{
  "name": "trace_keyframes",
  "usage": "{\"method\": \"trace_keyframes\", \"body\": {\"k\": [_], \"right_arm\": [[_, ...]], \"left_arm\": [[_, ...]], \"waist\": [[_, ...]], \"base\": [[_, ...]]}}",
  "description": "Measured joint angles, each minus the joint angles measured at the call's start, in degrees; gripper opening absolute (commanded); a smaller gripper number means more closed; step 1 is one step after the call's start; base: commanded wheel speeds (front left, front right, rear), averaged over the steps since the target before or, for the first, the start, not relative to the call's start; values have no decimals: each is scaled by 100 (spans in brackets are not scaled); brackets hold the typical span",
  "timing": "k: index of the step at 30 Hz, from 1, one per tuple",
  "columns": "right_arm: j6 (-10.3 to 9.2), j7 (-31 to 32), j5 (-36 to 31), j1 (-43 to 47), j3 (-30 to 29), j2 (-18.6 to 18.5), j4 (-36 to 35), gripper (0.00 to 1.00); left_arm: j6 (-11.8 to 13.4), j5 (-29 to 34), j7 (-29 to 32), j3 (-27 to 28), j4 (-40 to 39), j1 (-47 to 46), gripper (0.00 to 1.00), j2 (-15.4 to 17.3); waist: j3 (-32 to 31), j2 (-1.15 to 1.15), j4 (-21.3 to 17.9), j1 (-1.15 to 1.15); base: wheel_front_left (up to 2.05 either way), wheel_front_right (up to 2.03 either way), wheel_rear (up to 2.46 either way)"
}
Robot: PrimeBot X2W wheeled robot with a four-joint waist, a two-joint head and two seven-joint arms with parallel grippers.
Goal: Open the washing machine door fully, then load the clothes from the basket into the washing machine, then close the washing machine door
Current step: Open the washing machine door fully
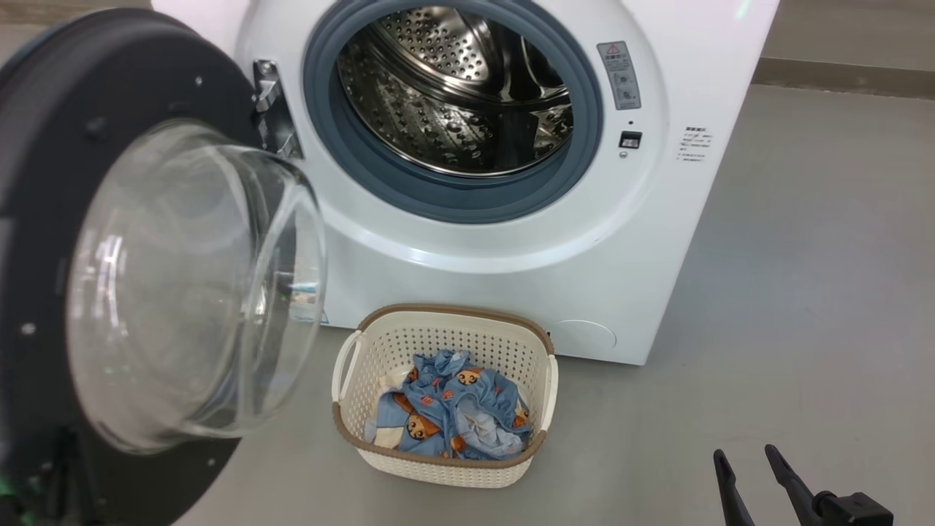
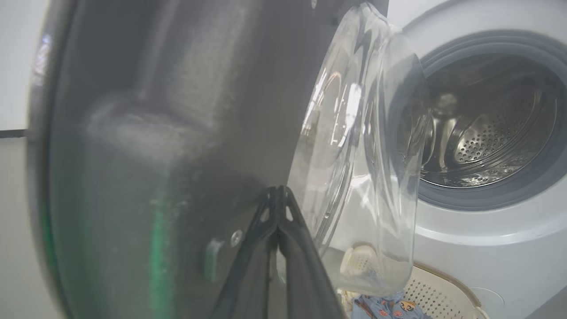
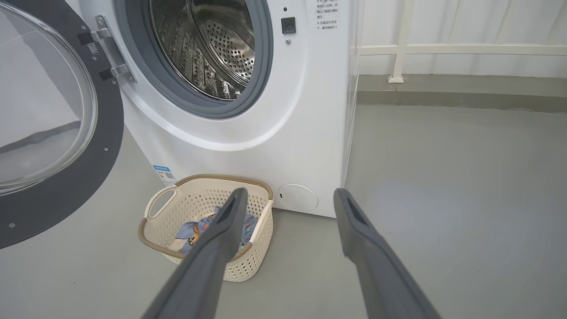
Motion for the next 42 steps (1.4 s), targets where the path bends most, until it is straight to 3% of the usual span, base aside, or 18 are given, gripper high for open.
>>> {"method": "trace_keyframes", "body": {"k": [12, 18, 23, 34, 38, 42], "right_arm": [[0, 0, 9, -1, 73, -8, 62, 100], [0, 0, 12, -1, 90, -14, 77, 100], [0, 0, 18, -1, 86, -14, 82, 100], [0, 0, 53, -1, 66, -8, 80, 100], [0, 0, 53, -1, 71, -5, 79, 100], [0, 0, 53, -2, 74, -3, 79, 100]], "left_arm": [[-25, -90, -203, 625, 1389, -655, 0, 430], [-57, -90, -235, 896, 1790, -811, 0, 495], [-101, -88, -235, 1079, 1742, -831, 0, 475], [-211, 25, -249, 1462, 892, -538, 0, -42], [-259, 87, -249, 1371, 428, -300, 27, -225], [-330, 177, -250, 1201, -171, -104, 42, -328]], "waist": [[-92, 0, -308, 0], [-138, 0, -483, 0], [-154, 0, -579, 0], [-150, 0, -662, 0], [-137, 0, -656, 0], [-130, 0, -649, 0]], "base": [[0, 0, 0], [0, 0, 0], [0, 0, 0], [0, 0, 0], [0, 0, 0], [0, 0, 0]]}}
